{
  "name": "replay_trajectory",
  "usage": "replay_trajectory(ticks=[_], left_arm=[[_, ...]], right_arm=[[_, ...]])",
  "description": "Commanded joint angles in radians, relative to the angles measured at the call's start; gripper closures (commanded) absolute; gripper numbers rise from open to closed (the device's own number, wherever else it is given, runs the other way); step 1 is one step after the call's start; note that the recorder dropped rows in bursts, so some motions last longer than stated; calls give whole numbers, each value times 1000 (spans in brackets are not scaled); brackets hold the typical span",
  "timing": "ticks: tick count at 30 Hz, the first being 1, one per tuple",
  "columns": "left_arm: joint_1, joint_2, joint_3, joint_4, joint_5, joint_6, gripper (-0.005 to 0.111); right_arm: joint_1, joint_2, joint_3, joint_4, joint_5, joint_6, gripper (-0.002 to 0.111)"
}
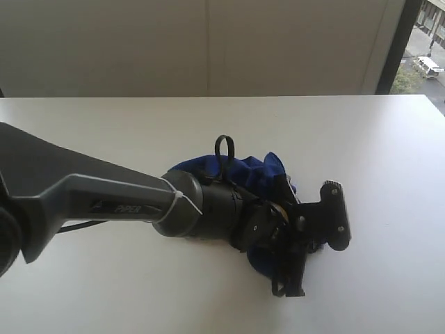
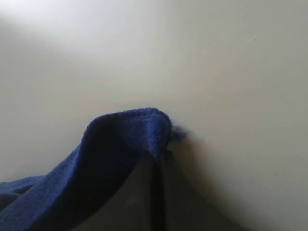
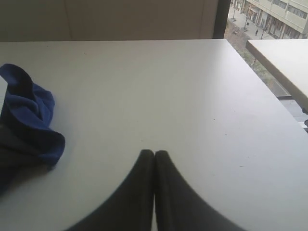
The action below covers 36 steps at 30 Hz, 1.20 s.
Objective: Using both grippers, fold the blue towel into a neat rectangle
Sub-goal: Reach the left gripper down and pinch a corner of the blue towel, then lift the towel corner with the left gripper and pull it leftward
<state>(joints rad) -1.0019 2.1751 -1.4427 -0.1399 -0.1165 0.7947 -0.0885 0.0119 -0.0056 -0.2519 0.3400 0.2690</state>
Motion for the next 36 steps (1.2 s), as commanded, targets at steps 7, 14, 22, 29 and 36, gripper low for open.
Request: replay_trajectory(ticks=[7, 14, 22, 29, 36], left_arm=[[-10, -359, -14, -7, 340, 33, 107], [117, -624, -14, 162, 862, -261, 107], [237, -785, -14, 388, 1060, -381, 107], [283, -868, -14, 423, 1089, -381, 107], [283, -904, -14, 520, 1165, -405, 107]], right_arm=[[3, -4, 6, -8, -5, -5, 108], [3, -4, 6, -8, -5, -5, 108], [3, -4, 6, -8, -5, -5, 108], [3, -4, 6, -8, -5, -5, 108], [3, -4, 6, -10, -3, -5, 108]])
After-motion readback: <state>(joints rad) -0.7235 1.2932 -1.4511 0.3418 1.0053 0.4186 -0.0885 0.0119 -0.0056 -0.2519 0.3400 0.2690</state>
